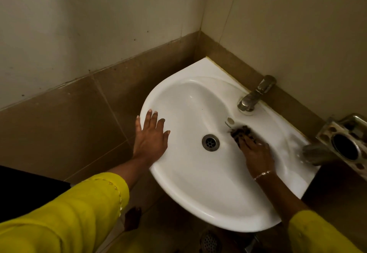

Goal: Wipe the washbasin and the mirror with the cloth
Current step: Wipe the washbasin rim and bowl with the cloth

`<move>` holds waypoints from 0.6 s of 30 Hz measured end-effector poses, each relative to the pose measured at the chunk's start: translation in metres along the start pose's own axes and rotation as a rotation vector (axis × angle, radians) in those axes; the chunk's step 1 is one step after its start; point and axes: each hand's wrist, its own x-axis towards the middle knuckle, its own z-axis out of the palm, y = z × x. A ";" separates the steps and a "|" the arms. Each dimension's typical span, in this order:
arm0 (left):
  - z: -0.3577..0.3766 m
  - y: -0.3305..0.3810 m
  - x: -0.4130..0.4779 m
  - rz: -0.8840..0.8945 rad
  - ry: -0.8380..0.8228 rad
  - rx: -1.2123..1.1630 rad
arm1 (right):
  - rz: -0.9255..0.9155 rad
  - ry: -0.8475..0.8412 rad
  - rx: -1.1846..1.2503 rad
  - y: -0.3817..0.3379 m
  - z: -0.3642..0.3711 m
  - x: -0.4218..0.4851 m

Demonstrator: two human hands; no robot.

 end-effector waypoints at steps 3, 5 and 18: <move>0.000 0.000 0.000 -0.003 0.001 0.006 | 0.210 0.136 0.258 0.000 -0.017 0.001; 0.001 0.000 0.000 0.001 0.001 0.010 | 0.178 0.291 0.214 -0.008 -0.034 0.015; 0.003 -0.003 0.001 0.012 0.013 -0.001 | 0.331 -0.062 -0.005 -0.036 -0.034 0.036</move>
